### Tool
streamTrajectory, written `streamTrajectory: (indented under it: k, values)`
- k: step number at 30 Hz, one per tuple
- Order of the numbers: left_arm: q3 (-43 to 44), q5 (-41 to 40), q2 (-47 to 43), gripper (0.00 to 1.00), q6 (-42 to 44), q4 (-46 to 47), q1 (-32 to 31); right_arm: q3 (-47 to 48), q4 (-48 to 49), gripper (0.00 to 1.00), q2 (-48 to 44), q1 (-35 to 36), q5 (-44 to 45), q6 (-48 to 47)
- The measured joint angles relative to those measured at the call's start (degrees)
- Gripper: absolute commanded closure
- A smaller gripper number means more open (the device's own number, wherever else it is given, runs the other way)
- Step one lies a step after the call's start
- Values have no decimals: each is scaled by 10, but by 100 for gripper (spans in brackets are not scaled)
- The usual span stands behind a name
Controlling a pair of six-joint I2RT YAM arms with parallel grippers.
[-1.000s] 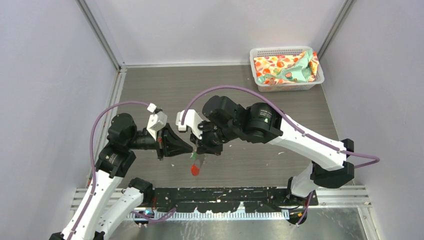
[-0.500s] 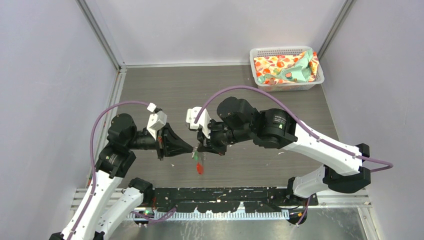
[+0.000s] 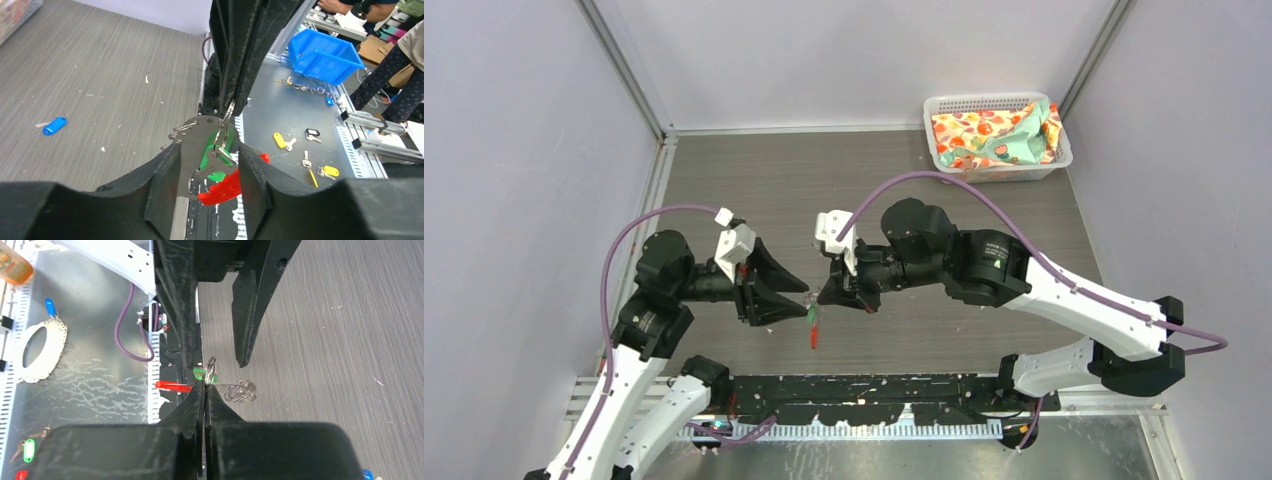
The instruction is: Put the keys on the keyring
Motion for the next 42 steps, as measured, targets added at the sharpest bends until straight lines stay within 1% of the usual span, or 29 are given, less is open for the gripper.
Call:
streamTrajectory:
  k: [2, 6, 9, 11, 13, 15, 18, 19, 23, 24, 25, 27, 29, 31, 32, 33, 36, 39, 42]
  values:
    - [6, 0, -3, 43, 0, -1, 0, -13, 14, 99, -10, -5, -8, 6]
    - [24, 3, -2, 43, 2, 0, 0, -20, 38, 99, -14, -16, -35, 18]
    - [37, 13, 5, 54, 1, 5, 0, -20, 44, 99, -14, -22, -51, 23]
    - [40, 20, 11, 64, 0, 14, 0, -20, 46, 99, -12, -23, -59, 25]
    - [40, 25, 18, 68, 0, 18, 0, -20, 47, 99, -9, -24, -64, 26]
    - [40, 28, 23, 78, 0, 22, 0, -20, 47, 99, -5, -24, -69, 27]
    - [40, 33, 28, 97, -1, 25, 0, -20, 47, 99, 2, -24, -71, 27]
    - [40, 35, 28, 99, 0, 27, 0, -20, 47, 99, 3, -26, -71, 28]
    - [40, 39, 28, 99, 2, 28, 0, -20, 47, 99, 4, -31, -70, 33]
    - [40, 38, 26, 99, 3, 28, 0, -20, 47, 96, 4, -31, -70, 34]
    - [39, 38, 25, 99, 5, 27, 0, -19, 47, 92, 5, -32, -68, 36]
    - [40, 37, 21, 99, 16, 25, 0, -9, 37, 80, 9, -35, -65, 39]
    - [40, 34, 18, 100, 31, 18, 0, 20, 13, 73, 25, -40, -64, 47]
    - [40, 31, 17, 99, 47, 0, 0, 58, -16, 69, 45, -49, -63, 51]
    - [41, 31, 20, 100, 54, -10, 0, 81, -33, 62, 56, -53, -61, 50]
    - [42, 31, 22, 100, 59, -19, 0, 99, -46, 58, 65, -56, -60, 48]
    - [47, 30, 31, 100, 71, -38, 0, 150, -88, 48, 91, -60, -60, 38]
    - [52, 28, 41, 99, 77, -52, 0, 193, -132, 48, 118, -61, -66, 21]
    - [55, 28, 48, 100, 78, -59, 0, 210, -160, 56, 133, -61, -77, 8]
